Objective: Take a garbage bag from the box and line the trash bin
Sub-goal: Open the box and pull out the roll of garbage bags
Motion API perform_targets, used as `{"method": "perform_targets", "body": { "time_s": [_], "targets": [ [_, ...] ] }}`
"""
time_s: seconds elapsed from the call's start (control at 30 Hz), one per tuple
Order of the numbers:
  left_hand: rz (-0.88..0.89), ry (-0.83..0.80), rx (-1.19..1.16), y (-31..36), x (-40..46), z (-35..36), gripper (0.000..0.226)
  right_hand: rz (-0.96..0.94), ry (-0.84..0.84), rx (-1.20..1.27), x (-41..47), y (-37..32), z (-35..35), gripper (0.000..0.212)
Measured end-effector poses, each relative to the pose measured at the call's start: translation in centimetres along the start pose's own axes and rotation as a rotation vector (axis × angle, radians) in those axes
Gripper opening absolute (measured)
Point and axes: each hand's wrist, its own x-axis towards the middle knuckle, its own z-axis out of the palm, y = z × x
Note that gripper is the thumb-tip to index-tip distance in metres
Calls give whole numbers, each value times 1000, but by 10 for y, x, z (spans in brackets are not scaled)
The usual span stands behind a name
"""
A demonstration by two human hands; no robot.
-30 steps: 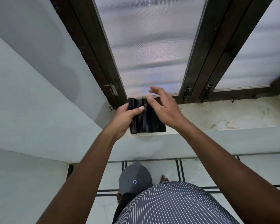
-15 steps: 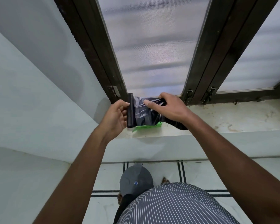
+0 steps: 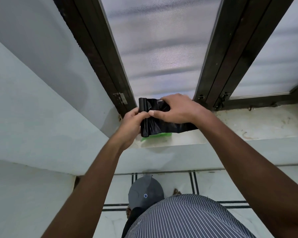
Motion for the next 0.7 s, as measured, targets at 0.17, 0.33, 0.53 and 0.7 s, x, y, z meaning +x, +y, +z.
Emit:
{"method": "perform_targets", "body": {
  "time_s": [0.17,0.33,0.53,0.7],
  "targets": [
    [-66,47,-103,5,-3,-15,23,17,-16,363,2,19,-1,16],
    [-127,78,-128,6,-8,-29,18,142,-10,254,-2,35,5,31],
    [-108,47,-94,1,-8,-18,39,86,45,-98,-8,-2,-6,55],
    [-34,-15,-45,5,-10,-4,40,32,-92,347,-4,-22,10,44]
  ]
}}
